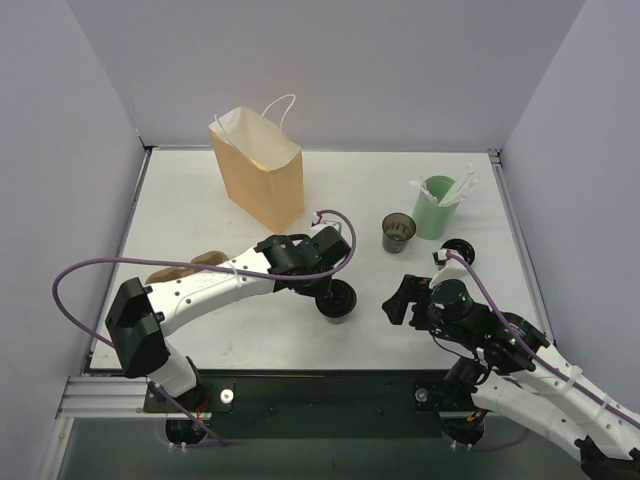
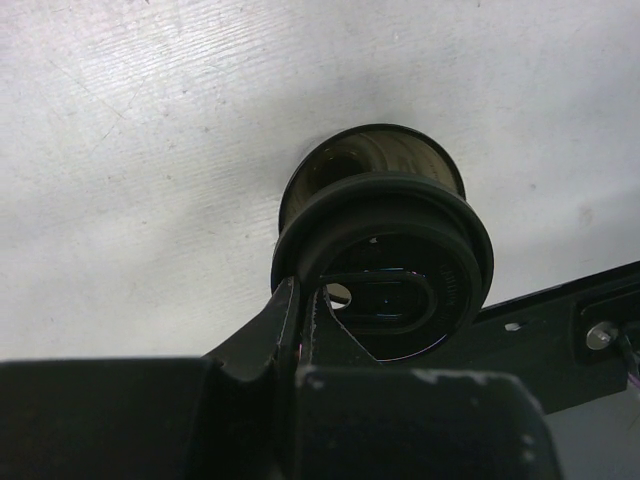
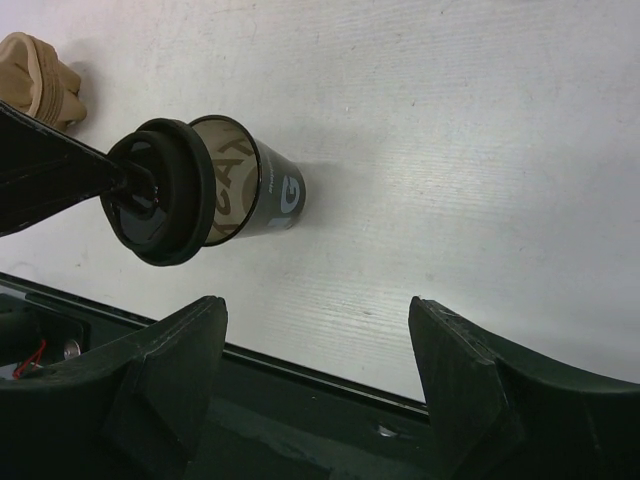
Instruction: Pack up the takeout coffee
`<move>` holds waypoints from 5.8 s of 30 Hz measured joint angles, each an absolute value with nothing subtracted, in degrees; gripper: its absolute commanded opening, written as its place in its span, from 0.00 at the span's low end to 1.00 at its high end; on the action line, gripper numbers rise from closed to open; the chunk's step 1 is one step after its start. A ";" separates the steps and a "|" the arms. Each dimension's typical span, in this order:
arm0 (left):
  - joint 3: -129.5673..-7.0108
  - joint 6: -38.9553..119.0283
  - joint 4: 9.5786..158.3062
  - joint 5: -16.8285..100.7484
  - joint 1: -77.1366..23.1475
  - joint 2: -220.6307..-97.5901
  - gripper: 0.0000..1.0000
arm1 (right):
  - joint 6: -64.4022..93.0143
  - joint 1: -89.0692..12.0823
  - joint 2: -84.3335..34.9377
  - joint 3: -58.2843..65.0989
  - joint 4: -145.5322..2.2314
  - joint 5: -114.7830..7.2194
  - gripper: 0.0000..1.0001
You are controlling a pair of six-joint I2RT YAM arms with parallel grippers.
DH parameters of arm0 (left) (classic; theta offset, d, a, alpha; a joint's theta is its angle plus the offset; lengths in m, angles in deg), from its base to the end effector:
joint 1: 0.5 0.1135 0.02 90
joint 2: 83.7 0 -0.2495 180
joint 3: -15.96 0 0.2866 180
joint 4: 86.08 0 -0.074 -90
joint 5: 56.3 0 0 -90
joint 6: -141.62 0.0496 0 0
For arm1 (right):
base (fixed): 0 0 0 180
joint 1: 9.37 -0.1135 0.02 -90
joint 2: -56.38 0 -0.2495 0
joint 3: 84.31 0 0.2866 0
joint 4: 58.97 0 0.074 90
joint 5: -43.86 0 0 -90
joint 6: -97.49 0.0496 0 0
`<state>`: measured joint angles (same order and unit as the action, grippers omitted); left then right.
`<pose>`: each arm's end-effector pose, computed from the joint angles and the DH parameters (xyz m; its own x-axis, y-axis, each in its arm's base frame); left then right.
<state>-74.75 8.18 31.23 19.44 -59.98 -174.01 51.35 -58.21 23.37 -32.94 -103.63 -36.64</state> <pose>0.1957 -0.3080 0.2569 -0.8605 0.1475 -0.4876 0.2548 0.9534 -0.1614 0.1332 0.1399 0.2852 -0.6573 0.2865 -0.6971 -0.2631 0.7795 0.5684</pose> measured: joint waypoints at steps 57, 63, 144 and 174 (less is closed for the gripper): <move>-77.46 5.40 30.94 18.02 -60.02 -180.13 0.27 | 50.93 -58.23 22.45 -34.43 -102.80 -36.56 0.75; -77.35 5.33 30.88 17.40 -60.02 -179.86 0.37 | 50.91 -58.23 21.58 -34.43 -101.51 -36.86 0.75; -35.80 10.40 67.60 34.89 -43.85 -149.99 0.67 | 41.69 -49.57 -25.26 -26.84 -65.25 -76.31 0.43; -27.67 8.79 84.93 36.77 -43.63 -149.81 0.39 | 45.05 -48.57 -23.19 -27.87 -65.10 -75.83 0.59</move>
<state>-27.67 8.79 84.93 36.77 -43.63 -149.81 45.05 -48.57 -23.19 -27.87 -65.10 -75.83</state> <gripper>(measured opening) 0.473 0.586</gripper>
